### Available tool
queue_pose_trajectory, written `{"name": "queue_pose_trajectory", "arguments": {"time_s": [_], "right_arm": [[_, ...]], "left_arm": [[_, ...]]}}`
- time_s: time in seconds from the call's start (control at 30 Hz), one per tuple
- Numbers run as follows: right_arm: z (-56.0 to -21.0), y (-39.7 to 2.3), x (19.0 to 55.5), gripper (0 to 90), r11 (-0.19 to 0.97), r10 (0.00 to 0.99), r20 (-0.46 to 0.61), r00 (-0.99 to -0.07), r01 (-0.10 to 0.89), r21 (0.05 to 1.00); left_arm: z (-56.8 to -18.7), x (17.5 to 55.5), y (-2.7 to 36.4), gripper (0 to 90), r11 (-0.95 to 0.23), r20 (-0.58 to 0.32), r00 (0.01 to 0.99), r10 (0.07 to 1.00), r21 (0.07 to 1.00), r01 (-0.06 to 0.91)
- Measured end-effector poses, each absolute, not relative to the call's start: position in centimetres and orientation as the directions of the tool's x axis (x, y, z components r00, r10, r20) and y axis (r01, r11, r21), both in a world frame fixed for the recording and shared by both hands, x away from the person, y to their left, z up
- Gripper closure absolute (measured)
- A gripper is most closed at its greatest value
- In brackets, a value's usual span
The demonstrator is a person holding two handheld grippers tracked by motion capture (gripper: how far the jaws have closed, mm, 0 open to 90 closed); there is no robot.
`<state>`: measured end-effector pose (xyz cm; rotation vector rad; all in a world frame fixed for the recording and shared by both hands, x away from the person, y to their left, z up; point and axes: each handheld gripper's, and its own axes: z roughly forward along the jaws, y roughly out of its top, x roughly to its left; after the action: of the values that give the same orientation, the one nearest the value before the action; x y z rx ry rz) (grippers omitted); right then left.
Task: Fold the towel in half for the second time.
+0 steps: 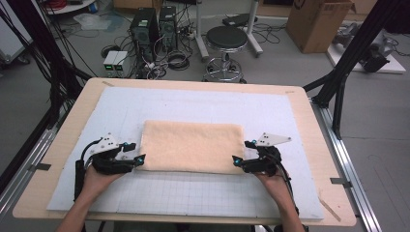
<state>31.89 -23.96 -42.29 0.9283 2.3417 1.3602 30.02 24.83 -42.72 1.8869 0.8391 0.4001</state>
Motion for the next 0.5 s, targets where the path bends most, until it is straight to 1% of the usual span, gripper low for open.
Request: {"name": "queue_pose_trajectory", "arguments": {"time_s": [0.3,0.4,0.5], "right_arm": [[-42.1,-24.6,31.3,19.5,0.336,0.666,0.078,-0.742,0.392,0.856],[-42.0,-24.7,31.1,18.9,0.322,0.663,0.088,-0.743,0.389,0.863],[-41.9,-24.8,30.8,18.8,0.323,0.663,0.080,-0.744,0.381,0.866]], "left_arm": [[-42.4,29.4,25.4,35.4,-0.247,-0.095,0.697,0.711,0.894,0.374],[-42.3,29.1,25.6,32.9,-0.240,-0.100,0.692,0.715,0.894,0.378],[-42.2,28.9,25.8,32.8,-0.236,-0.100,0.691,0.716,0.897,0.375]]}}
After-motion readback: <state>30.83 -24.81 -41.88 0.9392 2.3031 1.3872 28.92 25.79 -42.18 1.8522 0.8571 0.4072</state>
